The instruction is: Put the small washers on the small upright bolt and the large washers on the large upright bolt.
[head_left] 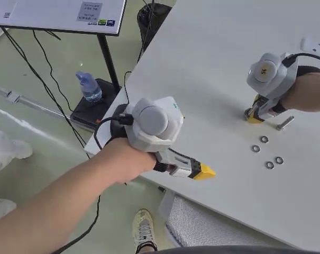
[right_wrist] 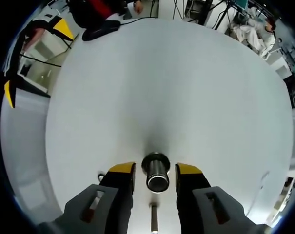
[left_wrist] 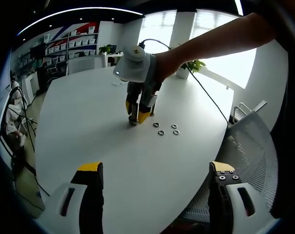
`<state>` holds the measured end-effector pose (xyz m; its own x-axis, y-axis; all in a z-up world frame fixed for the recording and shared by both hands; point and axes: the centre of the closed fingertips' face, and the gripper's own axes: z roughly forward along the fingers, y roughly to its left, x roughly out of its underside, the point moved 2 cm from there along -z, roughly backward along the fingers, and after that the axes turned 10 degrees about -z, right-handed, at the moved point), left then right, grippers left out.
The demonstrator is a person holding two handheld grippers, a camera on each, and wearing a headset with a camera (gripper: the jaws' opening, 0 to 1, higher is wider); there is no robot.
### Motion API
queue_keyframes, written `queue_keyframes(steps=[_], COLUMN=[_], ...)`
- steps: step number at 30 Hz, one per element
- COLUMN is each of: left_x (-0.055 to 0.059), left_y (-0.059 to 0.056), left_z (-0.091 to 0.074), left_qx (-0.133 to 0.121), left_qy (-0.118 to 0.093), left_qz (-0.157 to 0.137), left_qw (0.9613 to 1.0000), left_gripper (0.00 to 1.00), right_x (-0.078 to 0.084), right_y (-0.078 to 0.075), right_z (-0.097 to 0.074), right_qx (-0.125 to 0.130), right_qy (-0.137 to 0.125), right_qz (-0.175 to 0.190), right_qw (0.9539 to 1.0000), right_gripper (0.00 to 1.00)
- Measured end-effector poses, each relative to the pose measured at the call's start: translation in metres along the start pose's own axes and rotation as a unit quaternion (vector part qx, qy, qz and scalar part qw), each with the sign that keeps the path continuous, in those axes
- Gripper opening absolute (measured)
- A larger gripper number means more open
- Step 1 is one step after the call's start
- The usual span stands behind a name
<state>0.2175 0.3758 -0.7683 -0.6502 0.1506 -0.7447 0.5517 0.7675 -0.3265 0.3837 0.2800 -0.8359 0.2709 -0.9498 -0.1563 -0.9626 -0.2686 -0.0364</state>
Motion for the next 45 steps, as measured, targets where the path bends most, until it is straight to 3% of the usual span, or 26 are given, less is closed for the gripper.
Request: queue_keyframes(steps=[9,17,19,32,41,45], left_x=[0.000,-0.002,-0.004,-0.007,-0.006,-0.006], left_y=[-0.004,-0.009,-0.010,-0.012,-0.016,-0.018], left_z=[0.001,0.004,0.004,-0.002,-0.008,-0.010], left_qx=[0.001,-0.001,0.000,-0.011,-0.014,-0.014], left_qy=[0.002,0.002,-0.002,-0.007,-0.005,-0.005], left_qz=[0.000,0.004,0.002,0.003,0.003,0.005], left_qw=[1.0000,1.0000,1.0000,0.9999,0.9999,0.9999], left_gripper=[0.89,0.89,0.89,0.89,0.89,0.88], right_x=[0.006,-0.002,0.001,0.005,0.012,0.016], right_y=[-0.012,-0.011,-0.014,-0.002,0.002,0.011], right_z=[-0.006,-0.023,-0.017,-0.044,-0.053,-0.058], right_qx=[0.006,0.003,0.001,0.005,0.011,0.011], right_qy=[-0.013,-0.039,-0.046,-0.056,-0.050,-0.045], right_qz=[0.010,0.029,0.037,0.045,0.041,0.041], right_qw=[0.9999,0.9988,0.9983,0.9974,0.9979,0.9981], right_gripper=[0.39,0.39,0.39,0.39,0.38,0.38])
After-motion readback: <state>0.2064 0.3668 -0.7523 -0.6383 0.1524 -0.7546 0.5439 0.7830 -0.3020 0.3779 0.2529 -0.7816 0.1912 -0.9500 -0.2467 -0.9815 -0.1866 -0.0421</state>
